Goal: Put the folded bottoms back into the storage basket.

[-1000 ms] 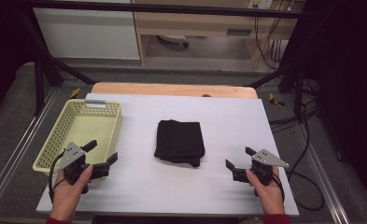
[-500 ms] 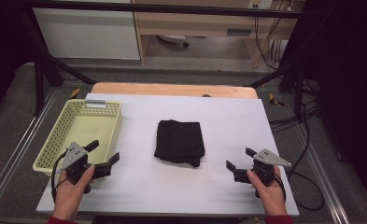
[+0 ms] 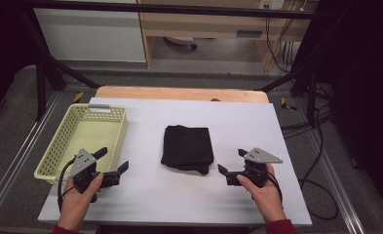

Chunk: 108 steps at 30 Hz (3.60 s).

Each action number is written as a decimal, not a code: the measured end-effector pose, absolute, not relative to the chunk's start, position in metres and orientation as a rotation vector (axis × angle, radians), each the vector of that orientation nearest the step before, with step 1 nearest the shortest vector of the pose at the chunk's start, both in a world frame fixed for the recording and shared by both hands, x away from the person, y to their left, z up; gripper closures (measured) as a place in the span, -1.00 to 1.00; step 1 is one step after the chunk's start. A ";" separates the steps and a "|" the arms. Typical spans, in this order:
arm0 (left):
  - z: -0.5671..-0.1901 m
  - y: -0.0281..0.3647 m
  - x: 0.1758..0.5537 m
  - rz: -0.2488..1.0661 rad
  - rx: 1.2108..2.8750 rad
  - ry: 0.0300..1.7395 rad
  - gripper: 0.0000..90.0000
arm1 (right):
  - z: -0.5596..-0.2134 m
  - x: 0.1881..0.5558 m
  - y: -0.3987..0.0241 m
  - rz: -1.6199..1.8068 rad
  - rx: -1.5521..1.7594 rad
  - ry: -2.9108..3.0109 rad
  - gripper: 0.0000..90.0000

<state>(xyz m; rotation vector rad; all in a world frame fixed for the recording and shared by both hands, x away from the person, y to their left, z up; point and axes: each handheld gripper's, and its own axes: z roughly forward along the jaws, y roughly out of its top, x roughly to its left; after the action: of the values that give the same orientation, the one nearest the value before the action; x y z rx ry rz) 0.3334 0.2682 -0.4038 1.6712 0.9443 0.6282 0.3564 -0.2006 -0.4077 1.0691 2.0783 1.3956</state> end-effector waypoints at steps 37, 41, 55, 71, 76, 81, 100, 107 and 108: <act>-0.405 0.267 0.333 0.624 1.694 0.959 -0.86 | -0.451 0.395 -0.130 1.198 0.932 2.395 -0.80; -0.405 0.267 0.333 0.624 1.695 0.959 -0.86 | -0.454 0.395 -0.130 1.181 0.933 2.403 -0.79; -0.405 0.268 0.333 0.625 1.693 0.963 -0.86 | -0.462 0.398 -0.127 1.091 0.944 2.397 -0.29; -0.405 0.269 0.333 0.626 1.688 0.973 -0.86 | -0.458 0.401 -0.124 1.081 0.923 2.373 0.58; -0.405 0.269 0.333 0.626 1.690 0.972 -0.85 | -0.455 0.400 -0.125 1.106 0.927 2.361 0.64; -0.405 0.269 0.333 0.631 1.689 0.972 -0.85 | -0.451 0.395 -0.126 1.132 0.925 2.366 0.65; -0.404 0.269 0.331 0.637 1.688 0.977 -0.85 | -0.439 0.359 -0.143 1.155 0.933 2.390 0.65; -0.404 0.269 0.332 0.638 1.684 0.981 -0.85 | -0.437 0.338 -0.147 1.159 0.916 2.415 0.65; -0.404 0.269 0.332 0.638 1.684 0.981 -0.85 | -0.437 0.336 -0.148 1.156 0.914 2.418 0.65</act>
<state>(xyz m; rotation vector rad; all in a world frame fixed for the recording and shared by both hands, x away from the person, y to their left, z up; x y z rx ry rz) 0.3318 0.2693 -0.4045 1.6837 0.9813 0.6380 0.3364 -0.1475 -0.4371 0.9144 2.4178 1.1557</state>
